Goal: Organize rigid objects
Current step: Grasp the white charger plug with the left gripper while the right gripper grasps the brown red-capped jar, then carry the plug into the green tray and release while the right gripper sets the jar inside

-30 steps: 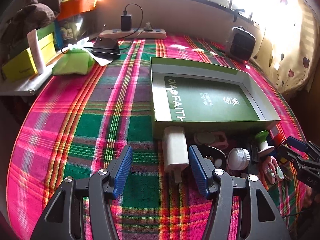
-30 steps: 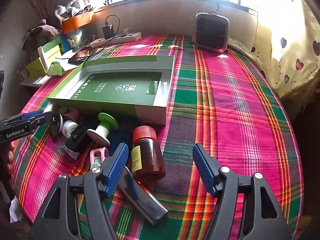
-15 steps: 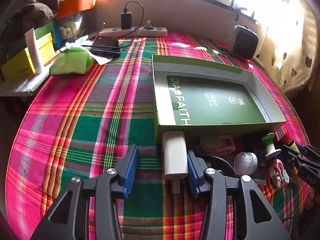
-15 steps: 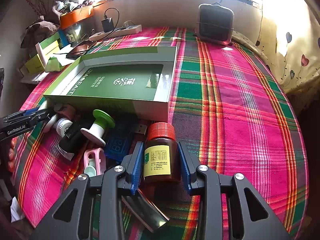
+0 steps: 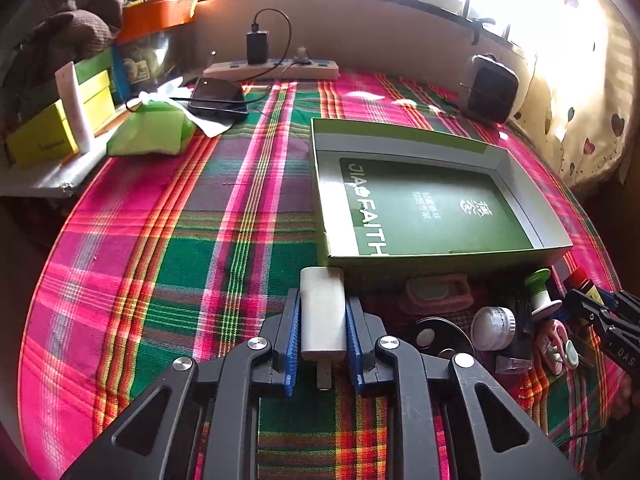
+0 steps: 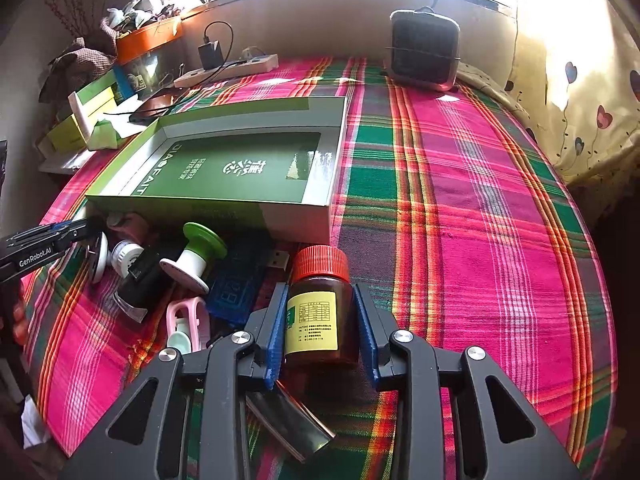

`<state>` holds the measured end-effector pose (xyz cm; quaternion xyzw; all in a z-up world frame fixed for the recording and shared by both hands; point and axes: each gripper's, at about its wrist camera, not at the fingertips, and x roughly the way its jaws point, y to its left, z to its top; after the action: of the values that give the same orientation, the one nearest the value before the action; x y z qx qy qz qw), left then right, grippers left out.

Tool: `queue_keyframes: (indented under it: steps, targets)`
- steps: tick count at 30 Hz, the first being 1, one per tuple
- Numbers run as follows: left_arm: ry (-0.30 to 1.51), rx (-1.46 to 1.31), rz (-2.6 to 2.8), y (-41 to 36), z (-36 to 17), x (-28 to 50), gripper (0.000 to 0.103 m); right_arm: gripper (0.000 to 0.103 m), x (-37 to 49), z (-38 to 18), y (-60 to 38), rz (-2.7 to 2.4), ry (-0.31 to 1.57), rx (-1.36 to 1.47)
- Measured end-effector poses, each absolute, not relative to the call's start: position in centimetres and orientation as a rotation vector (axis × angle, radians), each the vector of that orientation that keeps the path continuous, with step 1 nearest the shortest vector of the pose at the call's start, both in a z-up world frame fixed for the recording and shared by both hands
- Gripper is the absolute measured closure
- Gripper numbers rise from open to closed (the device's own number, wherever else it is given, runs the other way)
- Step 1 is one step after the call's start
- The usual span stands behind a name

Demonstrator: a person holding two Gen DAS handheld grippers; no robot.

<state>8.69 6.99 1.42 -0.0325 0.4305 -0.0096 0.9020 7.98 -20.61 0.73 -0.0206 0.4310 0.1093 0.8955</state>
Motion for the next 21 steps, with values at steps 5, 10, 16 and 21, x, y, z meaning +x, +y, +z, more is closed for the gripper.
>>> queue_keyframes:
  steps: [5,10,16,21]
  targets:
    - [0.886,-0.065,-0.022,7.1,1.8,8.4,0.083,0.070,7.8,1.1,-20.8,0.224,0.886,-0.034]
    - [0.878,-0.070,-0.028,7.2,2.3,8.2,0.083,0.070,7.6,1.7,-21.0,0.221,0.872,-0.028]
    - [0.880,-0.066,-0.027,7.1,2.0,7.9,0.083,0.070,7.3,2.2,-21.1,0.213,0.858,-0.024]
    - [0.896,-0.068,-0.022,7.0,1.3,7.8,0.083,0.070,7.1,2.0,-21.0,0.210,0.861,-0.018]
